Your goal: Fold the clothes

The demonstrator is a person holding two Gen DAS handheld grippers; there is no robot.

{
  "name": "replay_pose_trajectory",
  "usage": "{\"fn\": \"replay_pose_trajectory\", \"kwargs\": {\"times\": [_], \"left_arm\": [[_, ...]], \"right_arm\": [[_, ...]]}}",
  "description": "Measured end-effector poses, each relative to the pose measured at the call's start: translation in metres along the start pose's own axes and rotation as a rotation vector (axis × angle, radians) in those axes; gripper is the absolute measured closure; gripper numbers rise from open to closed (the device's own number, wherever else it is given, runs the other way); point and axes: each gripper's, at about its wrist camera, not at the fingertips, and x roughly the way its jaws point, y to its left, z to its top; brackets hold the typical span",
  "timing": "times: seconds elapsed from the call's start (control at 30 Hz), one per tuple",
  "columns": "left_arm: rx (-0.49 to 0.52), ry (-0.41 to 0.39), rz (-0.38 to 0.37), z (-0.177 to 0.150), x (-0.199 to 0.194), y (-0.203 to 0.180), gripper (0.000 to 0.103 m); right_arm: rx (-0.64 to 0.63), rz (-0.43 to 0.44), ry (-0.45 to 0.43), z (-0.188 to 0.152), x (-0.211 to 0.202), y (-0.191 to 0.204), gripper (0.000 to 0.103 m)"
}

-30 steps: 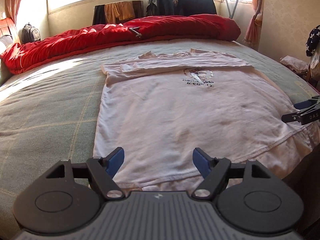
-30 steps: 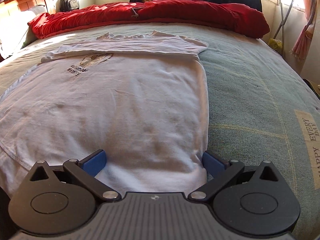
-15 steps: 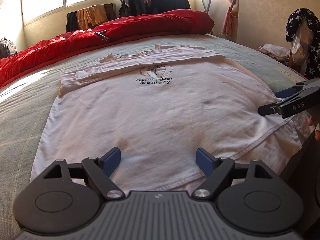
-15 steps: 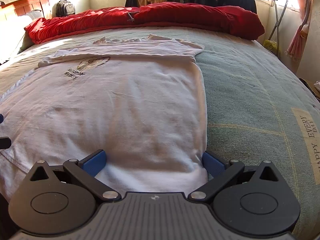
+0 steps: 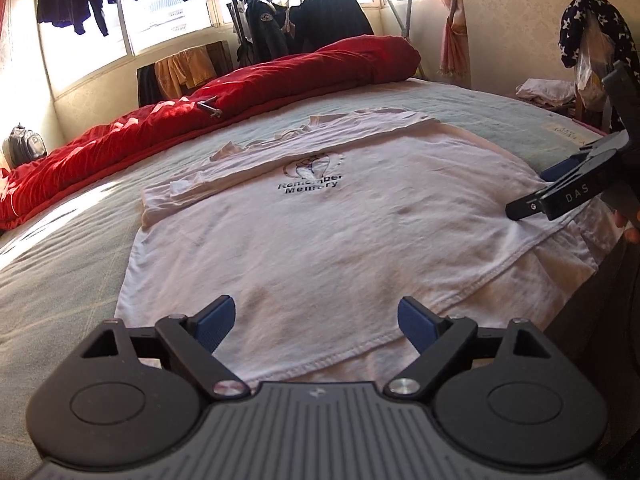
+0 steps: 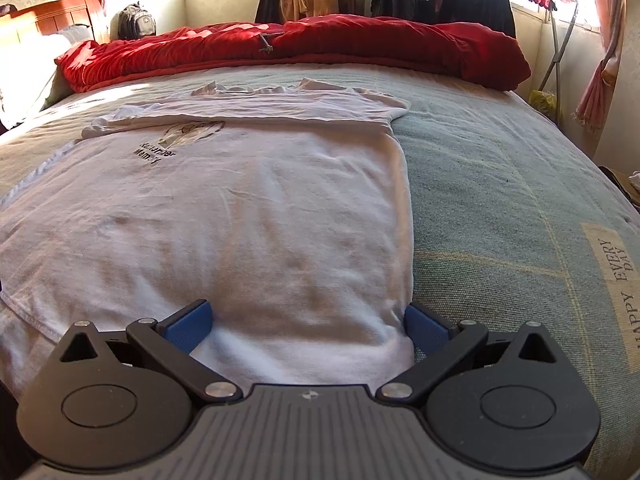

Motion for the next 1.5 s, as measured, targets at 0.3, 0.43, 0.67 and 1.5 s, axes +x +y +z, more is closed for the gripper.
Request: {"fn": "replay_pose_trajectory", "kwargs": {"times": [0.3, 0.43, 0.67, 1.5], "left_arm": [[-0.052, 0.06, -0.095, -0.014, 0.009, -0.006, 0.015], [0.054, -0.004, -0.098, -0.008, -0.01, -0.018, 0.015], [0.115, -0.062, -0.122, 0.016, 0.003, -0.04, 0.015], [0.77, -0.123, -0.09, -0.025, -0.013, -0.122, 0.015]], "right_arm": [[0.012, 0.021, -0.074, 0.0, -0.03, -0.008, 0.0], [0.002, 0.027, -0.09, 0.003, -0.035, -0.008, 0.0], [-0.121, 0.064, -0.012, -0.01, -0.021, 0.02, 0.0], [-0.158, -0.016, -0.166, 0.017, -0.074, 0.008, 0.0]]}}
